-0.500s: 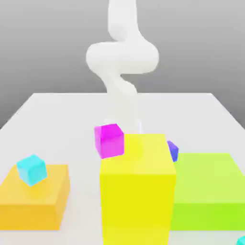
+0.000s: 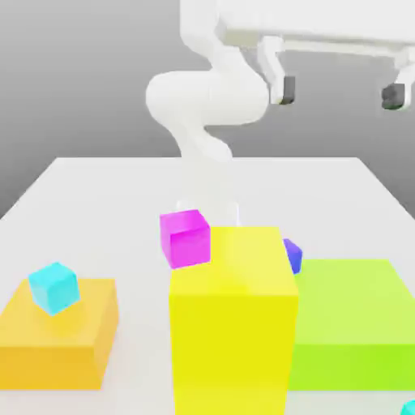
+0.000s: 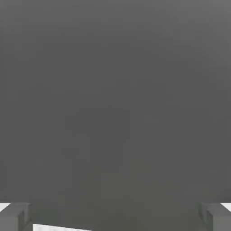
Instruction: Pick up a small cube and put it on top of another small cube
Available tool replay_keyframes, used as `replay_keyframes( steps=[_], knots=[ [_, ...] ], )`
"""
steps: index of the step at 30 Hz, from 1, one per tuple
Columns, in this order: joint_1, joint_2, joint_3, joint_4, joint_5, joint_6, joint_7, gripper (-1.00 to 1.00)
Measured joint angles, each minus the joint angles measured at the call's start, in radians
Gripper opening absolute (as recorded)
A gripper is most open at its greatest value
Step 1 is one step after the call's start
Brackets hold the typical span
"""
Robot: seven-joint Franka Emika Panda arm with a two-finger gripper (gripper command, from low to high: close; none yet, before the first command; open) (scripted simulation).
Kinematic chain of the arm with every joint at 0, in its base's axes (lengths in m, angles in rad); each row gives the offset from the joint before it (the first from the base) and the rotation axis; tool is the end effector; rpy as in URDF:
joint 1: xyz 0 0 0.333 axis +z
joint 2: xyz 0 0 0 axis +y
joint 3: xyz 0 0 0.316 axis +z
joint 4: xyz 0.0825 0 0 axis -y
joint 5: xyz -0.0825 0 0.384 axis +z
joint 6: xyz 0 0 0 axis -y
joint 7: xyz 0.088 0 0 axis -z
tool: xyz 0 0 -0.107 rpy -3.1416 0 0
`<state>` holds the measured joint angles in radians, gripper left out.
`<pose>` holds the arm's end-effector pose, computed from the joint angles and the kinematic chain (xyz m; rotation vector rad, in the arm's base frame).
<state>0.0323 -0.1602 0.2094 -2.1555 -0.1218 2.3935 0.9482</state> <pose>0.5217 0.1321 0.5088 -2.8254 0.9201 -0.6025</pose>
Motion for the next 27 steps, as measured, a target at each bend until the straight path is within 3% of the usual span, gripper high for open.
replay_keyframes(
  steps=[18, 22, 23, 27],
  knots=[
    [0.186, 0.647, 0.064, 0.146, -0.111, 0.099, 0.143, 0.00],
    [0.226, 0.791, 0.032, 0.180, -0.145, 0.184, 0.171, 0.00],
    [0.232, 0.816, 0.024, 0.186, -0.153, 0.203, 0.176, -1.00],
    [0.232, 0.816, 0.024, 0.186, -0.151, 0.203, 0.175, -1.00]
  ],
)
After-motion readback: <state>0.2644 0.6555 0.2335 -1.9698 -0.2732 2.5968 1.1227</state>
